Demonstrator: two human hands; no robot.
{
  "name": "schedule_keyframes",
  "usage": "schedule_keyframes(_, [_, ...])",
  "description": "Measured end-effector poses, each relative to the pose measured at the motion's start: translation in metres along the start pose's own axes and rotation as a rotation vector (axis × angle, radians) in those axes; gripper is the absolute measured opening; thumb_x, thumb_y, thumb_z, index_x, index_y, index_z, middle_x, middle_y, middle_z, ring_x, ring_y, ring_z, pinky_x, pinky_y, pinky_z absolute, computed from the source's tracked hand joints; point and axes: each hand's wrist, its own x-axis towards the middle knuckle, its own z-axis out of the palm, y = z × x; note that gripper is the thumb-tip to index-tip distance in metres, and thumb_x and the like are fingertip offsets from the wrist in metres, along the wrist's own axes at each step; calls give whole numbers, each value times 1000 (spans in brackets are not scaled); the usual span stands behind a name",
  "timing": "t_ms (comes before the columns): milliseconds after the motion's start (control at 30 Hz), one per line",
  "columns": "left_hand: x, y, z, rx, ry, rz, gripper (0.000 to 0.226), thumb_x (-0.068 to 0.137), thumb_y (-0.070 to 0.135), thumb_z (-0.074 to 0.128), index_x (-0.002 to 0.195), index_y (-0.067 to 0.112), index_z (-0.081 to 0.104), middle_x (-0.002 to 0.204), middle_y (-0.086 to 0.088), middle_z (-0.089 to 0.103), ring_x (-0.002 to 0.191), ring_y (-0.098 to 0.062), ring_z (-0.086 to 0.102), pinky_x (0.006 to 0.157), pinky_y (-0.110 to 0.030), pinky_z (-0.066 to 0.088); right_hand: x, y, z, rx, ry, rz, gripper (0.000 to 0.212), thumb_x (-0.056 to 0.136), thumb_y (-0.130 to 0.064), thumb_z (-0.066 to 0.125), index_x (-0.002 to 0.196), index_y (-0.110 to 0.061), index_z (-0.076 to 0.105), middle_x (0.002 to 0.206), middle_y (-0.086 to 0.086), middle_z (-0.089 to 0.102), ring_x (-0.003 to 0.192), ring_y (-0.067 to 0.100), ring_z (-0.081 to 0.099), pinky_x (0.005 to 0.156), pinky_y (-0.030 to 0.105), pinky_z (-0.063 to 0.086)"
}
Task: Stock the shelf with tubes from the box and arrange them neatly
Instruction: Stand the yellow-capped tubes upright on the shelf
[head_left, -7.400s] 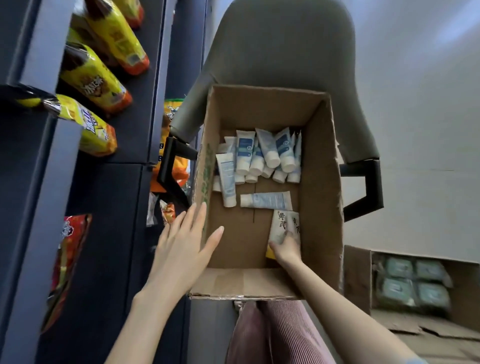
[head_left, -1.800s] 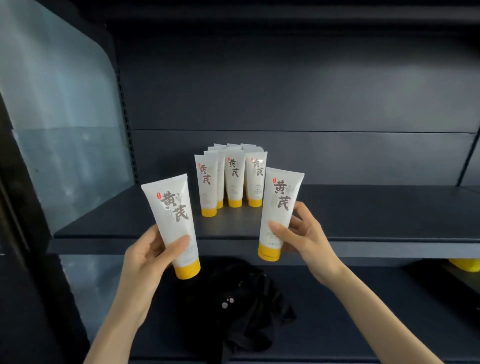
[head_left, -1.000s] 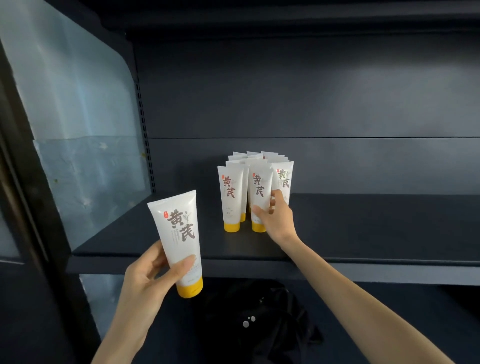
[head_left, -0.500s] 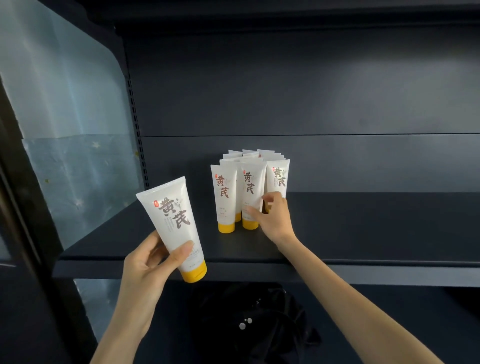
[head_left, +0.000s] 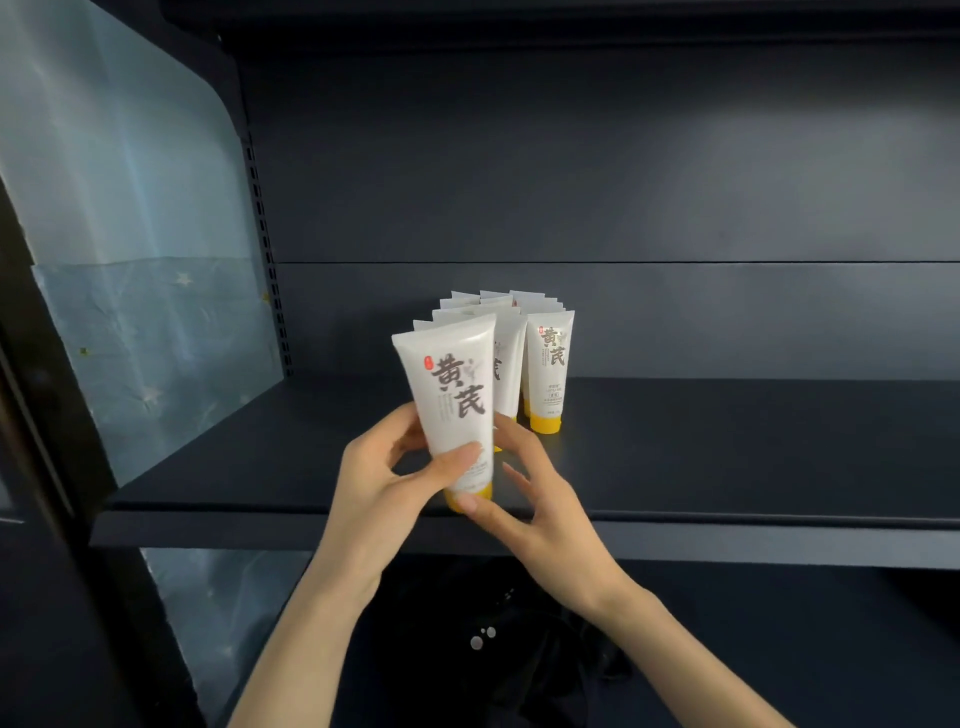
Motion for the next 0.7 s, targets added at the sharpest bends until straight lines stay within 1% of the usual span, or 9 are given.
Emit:
schedule_keyframes(67, [2,0,7,6,-10,-7,36,69,27,80,103,33,67,104,9,72,100,-9,66,80,-20,54,0,-1,-1,42,24,-2,56,89,-31,65,138,-31,39,134,-19,52,128,5,47,107,34,41])
schedule_keyframes(133, [4,0,12,-17,-18,-9,38,69,27,80,103,32,66,104,10,71,100,-8,65,78,-19,54,0,-3,-4,90,55,10,51,88,-29,66,134,-27,45,131,-14,56,122,10,54,100,37,48])
schedule_keyframes(267, [5,-4,17,-42,-33,4,35,73,20,74,105,28,65,106,11,71,102,-6,64,75,-11,50,-1,-2,-10,136,92,48,43,86,-24,70,125,-24,53,122,-7,63,113,16,61,93,43,52])
schedule_keyframes(367, [5,-4,19,31,-73,6,30,80,17,71,107,28,65,106,14,70,105,-4,62,74,-6,47,-2,0,-13,162,88,81,41,83,-17,73,120,-21,54,117,-4,66,107,17,64,87,35,55])
schedule_keyframes(433, [5,-3,18,126,-107,-2,33,81,31,66,113,31,62,109,19,68,110,-3,59,79,-9,48,-1,0,-15,172,80,99,42,82,-14,74,119,-19,55,114,-3,67,102,16,66,80,26,56])
schedule_keyframes(500, [4,-4,14,279,-121,-4,45,79,47,59,123,37,55,119,25,62,118,1,51,91,-16,44,2,1,-20,156,95,116,40,80,-13,76,115,-17,56,110,-3,68,98,14,68,77,22,55])
schedule_keyframes(567, [2,-8,5,504,-90,12,59,78,61,48,133,41,44,132,26,51,123,4,42,100,-20,34,8,4,-29,132,126,149,38,78,-15,78,110,-18,57,107,-5,69,94,12,69,76,24,56])
schedule_keyframes(633, [-1,-14,-7,848,-57,69,71,83,69,32,144,35,32,142,18,44,130,-4,38,111,-33,28,19,11,-43,84,162,195,37,77,-20,78,106,-22,56,104,-7,68,90,9,70,74,23,57])
schedule_keyframes(700, [-5,-24,-17,1173,-60,45,84,81,76,6,150,31,16,150,12,34,137,-10,31,117,-41,17,33,23,-56,2,226,259,36,76,-23,79,102,-25,53,100,-10,66,81,2,69,66,15,53])
